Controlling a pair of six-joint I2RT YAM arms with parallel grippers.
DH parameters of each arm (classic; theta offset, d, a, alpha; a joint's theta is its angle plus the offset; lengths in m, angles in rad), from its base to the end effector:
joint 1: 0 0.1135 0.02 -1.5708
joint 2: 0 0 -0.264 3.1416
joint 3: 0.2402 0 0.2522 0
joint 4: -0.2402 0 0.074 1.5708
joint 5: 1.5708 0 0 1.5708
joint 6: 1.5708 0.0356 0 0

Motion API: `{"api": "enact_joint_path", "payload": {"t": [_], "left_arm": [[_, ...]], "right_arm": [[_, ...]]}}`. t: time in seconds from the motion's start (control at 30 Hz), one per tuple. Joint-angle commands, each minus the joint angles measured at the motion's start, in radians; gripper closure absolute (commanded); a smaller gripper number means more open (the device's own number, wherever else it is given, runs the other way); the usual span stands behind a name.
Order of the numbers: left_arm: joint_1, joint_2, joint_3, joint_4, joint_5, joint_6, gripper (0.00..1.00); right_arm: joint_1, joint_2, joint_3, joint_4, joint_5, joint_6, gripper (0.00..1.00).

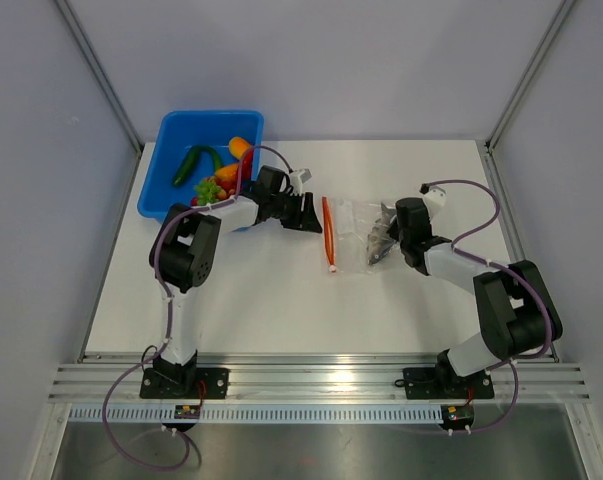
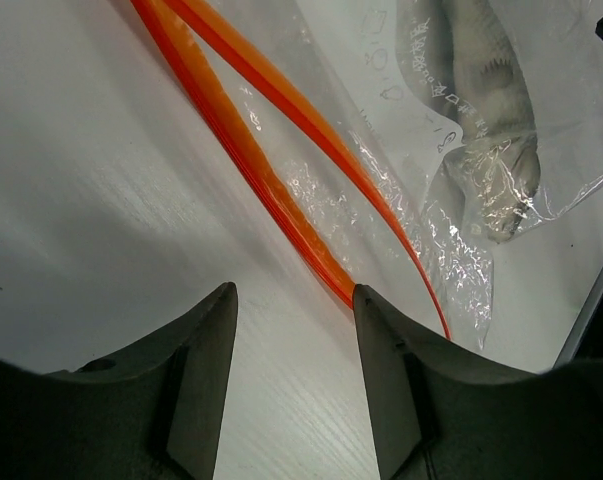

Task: Open the zip-top bag and remove the fake food
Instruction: Pick up the fake fish from the zipper food storage bag.

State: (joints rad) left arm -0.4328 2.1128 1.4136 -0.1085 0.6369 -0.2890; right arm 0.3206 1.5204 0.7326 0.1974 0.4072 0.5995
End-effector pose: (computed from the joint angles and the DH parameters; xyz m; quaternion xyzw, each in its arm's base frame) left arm 0.4025 -0.2093 0.1538 0.1796 0.8708 -0.3967 0.2282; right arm 0.2993 0.0845 0.1865 0.2144 0.8424 0.0449 0.4923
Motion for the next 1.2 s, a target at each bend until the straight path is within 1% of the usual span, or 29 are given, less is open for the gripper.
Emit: {"api": "enact_joint_path", "payload": {"t": [0.0, 0.17, 0.23, 0.27, 0.4, 0.57, 0.7, 0.83, 1.0, 1.17], "left_arm": [[0.003, 0.018, 0.051, 0.013, 0.049, -0.029, 0.47], [0.003, 0.082, 0.100, -0.025, 0.073, -0.055, 0.48], [0.003, 0.093, 0.113, -0.023, 0.075, -0.065, 0.51], [0.003, 0.095, 0.117, -0.022, 0.081, -0.070, 0.56], [0.003, 0.101, 0.131, -0.022, 0.087, -0.081, 0.57], [0.002, 0.118, 0.137, 0.015, 0.142, -0.142, 0.57], [0.002, 0.122, 0.128, 0.050, 0.170, -0.206, 0.63], [-0.001, 0.128, 0.122, 0.067, 0.193, -0.237, 0.65], [-0.001, 0.154, 0.124, 0.098, 0.231, -0.274, 0.65], [-0.001, 0.159, 0.110, 0.102, 0.239, -0.280, 0.59]], "right_arm": [[0.017, -0.029, 0.025, 0.013, 0.054, 0.005, 1.00], [0.023, -0.022, 0.036, 0.004, 0.064, 0.005, 1.00], [0.024, -0.023, 0.034, 0.004, 0.068, 0.005, 1.00], [0.026, -0.025, 0.033, 0.005, 0.071, 0.005, 1.00], [0.035, -0.026, 0.030, 0.002, 0.078, 0.008, 1.00], [0.078, -0.037, 0.024, 0.007, 0.103, 0.014, 1.00], [0.126, -0.042, 0.024, 0.008, 0.151, 0.036, 1.00], [0.153, -0.039, 0.028, 0.011, 0.182, 0.049, 1.00], [0.193, -0.025, 0.050, 0.016, 0.220, 0.046, 1.00], [0.232, -0.025, 0.047, 0.036, 0.242, 0.049, 1.00]]}}
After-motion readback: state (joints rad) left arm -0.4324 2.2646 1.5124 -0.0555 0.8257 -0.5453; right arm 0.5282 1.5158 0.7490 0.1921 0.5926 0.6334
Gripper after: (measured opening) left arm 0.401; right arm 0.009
